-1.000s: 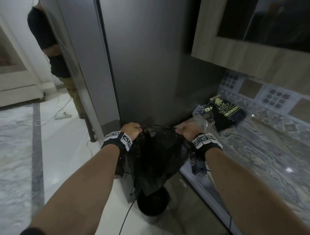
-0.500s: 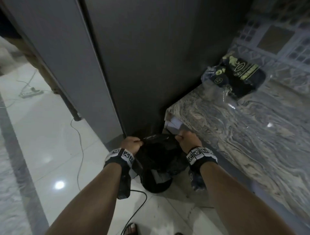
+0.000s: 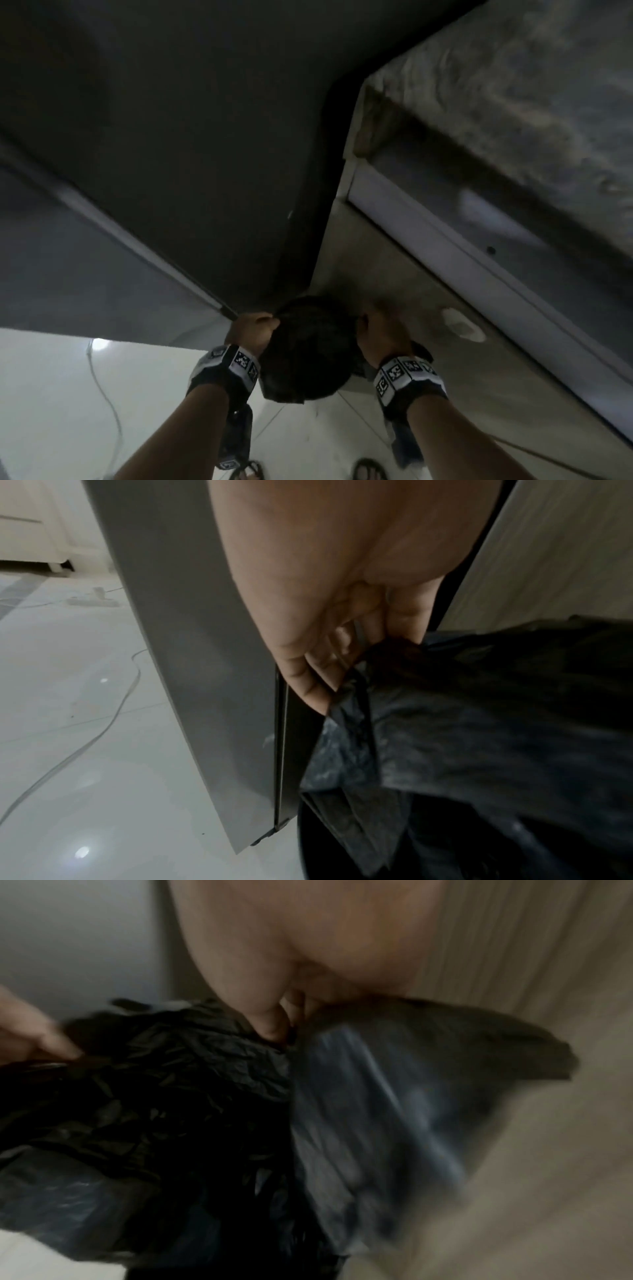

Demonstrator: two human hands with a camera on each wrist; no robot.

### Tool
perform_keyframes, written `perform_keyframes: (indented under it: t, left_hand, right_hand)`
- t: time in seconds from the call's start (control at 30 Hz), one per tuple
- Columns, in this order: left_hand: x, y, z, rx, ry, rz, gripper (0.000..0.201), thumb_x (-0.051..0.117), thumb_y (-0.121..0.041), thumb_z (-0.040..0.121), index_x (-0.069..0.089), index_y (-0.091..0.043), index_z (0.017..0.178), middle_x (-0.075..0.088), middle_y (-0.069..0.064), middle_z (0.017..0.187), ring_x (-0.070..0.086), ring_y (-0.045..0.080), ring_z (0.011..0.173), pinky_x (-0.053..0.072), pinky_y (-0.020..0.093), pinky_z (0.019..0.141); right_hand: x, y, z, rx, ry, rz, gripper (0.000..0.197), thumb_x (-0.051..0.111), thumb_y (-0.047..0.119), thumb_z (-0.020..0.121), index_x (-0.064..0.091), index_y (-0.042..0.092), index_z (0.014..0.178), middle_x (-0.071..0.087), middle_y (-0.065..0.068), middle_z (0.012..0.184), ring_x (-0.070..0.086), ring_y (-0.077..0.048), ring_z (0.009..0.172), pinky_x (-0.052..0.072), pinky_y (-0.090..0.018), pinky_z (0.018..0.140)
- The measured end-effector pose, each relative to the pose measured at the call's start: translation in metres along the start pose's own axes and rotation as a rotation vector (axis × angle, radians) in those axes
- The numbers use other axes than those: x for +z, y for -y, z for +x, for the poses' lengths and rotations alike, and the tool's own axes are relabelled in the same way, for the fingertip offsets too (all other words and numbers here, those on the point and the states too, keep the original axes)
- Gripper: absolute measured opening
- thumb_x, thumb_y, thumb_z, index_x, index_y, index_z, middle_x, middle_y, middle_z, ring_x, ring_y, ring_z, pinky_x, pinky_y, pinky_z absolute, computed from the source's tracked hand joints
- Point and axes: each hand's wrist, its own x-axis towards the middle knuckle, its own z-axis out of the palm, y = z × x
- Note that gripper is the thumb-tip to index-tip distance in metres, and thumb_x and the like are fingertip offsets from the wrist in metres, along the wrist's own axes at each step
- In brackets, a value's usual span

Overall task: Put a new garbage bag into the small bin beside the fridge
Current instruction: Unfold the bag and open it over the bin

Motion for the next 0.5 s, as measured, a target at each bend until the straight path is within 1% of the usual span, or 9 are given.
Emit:
perform_keyframes:
  t: [0.07,0.1,0.17,0.27,0.33,0.4,0.43,0.47,0.5]
  left_hand:
    - [0.018,0.026,0.027,0.010,0.011,0.143,0.036,0.058,-0.036,0.074,0.074,-0.010,0.094,0.071,0.012,0.112,0.062,0.032,0.110,0.046,0.039,0.098]
    - [0.026,0.037,0.041,0.017,-0.006,0.212,0.032,0.056,-0.033,0.080,0.074,-0.010,0.094,0.070,0.012,0.111,0.062,0.032,0.108,0.047,0.034,0.092]
    - [0.042,0.058,0.065,0.048,-0.052,0.291,0.029,0.051,-0.027,0.086,0.072,-0.008,0.091,0.069,0.015,0.109,0.062,0.033,0.106,0.044,0.031,0.082]
    - [0.062,0.078,0.093,0.039,-0.077,0.368,0.023,0.052,-0.017,0.091,0.071,-0.007,0.098,0.067,0.016,0.115,0.060,0.033,0.108,0.043,0.031,0.085]
    - [0.071,0.089,0.103,0.028,-0.100,0.377,0.021,0.053,-0.018,0.090,0.071,-0.009,0.096,0.069,0.016,0.111,0.061,0.034,0.105,0.042,0.029,0.080]
    - [0.072,0.100,0.101,-0.006,-0.138,0.352,0.018,0.057,-0.023,0.088,0.073,-0.015,0.094,0.071,0.013,0.108,0.062,0.034,0.104,0.045,0.029,0.082]
    - [0.068,0.103,0.098,-0.020,-0.141,0.371,0.018,0.059,-0.025,0.087,0.073,-0.018,0.094,0.071,0.012,0.108,0.062,0.034,0.105,0.046,0.031,0.084]
    - [0.062,0.106,0.085,-0.064,-0.086,0.420,0.017,0.060,-0.026,0.086,0.074,-0.021,0.094,0.071,0.011,0.110,0.063,0.034,0.106,0.047,0.031,0.085]
    - [0.058,0.110,0.083,-0.066,-0.043,0.460,0.016,0.060,-0.027,0.086,0.074,-0.023,0.094,0.071,0.010,0.111,0.063,0.033,0.105,0.048,0.031,0.085]
  right_hand:
    - [0.042,-0.018,0.024,0.043,0.018,-0.003,0.028,0.044,0.022,0.096,0.060,0.008,0.113,0.066,-0.016,0.112,0.062,-0.035,0.104,0.049,-0.037,0.084]
    - [0.061,-0.026,0.036,0.049,0.019,-0.010,0.029,0.044,0.022,0.095,0.060,0.008,0.115,0.066,-0.016,0.114,0.062,-0.034,0.106,0.049,-0.037,0.086]
    - [0.099,-0.041,0.059,0.042,0.019,-0.013,0.032,0.044,0.020,0.093,0.059,0.010,0.120,0.065,-0.015,0.118,0.060,-0.034,0.111,0.049,-0.037,0.090]
    - [0.140,-0.055,0.089,0.067,0.014,0.043,0.030,0.045,0.016,0.092,0.057,0.009,0.119,0.063,-0.016,0.118,0.058,-0.033,0.112,0.046,-0.036,0.092]
    - [0.154,-0.061,0.101,0.079,-0.024,0.148,0.026,0.046,0.011,0.090,0.058,0.006,0.113,0.066,-0.018,0.112,0.060,-0.034,0.106,0.045,-0.034,0.085]
    - [0.158,-0.068,0.099,0.102,-0.079,0.195,0.021,0.048,0.009,0.089,0.060,0.006,0.106,0.068,-0.019,0.105,0.063,-0.036,0.100,0.045,-0.033,0.078]
    - [0.157,-0.070,0.097,0.103,-0.072,0.185,0.020,0.047,0.010,0.089,0.060,0.007,0.105,0.069,-0.019,0.103,0.063,-0.036,0.098,0.045,-0.033,0.076]
    - [0.153,-0.071,0.082,0.121,0.000,0.155,0.020,0.047,0.010,0.090,0.059,0.007,0.105,0.069,-0.018,0.102,0.064,-0.036,0.097,0.045,-0.033,0.075]
    - [0.153,-0.073,0.075,0.106,0.061,0.115,0.020,0.046,0.011,0.091,0.058,0.008,0.105,0.069,-0.018,0.101,0.064,-0.035,0.095,0.046,-0.033,0.073]
